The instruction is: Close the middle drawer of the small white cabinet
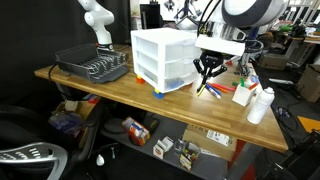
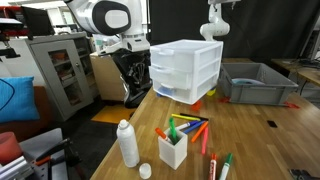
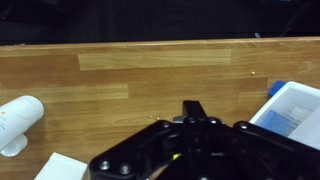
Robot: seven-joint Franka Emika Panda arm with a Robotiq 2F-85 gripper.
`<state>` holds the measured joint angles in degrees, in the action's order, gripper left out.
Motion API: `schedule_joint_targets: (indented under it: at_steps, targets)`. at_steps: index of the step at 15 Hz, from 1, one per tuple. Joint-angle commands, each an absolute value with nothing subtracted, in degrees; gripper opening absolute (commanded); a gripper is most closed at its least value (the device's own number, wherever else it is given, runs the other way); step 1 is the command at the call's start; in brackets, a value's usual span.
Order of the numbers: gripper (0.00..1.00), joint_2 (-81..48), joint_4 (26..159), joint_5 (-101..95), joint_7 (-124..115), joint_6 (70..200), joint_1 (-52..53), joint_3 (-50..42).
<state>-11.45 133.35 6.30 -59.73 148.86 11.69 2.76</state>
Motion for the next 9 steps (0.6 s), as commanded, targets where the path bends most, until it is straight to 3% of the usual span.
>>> schedule_joint_targets:
  at_steps: [1, 9]
  targets:
    - [0.0, -9.56, 136.53, 16.54, -53.79, 154.16, 9.25, 6.2]
    - [0.0, -14.03, 128.01, 58.02, -27.13, 153.98, -10.58, 25.39]
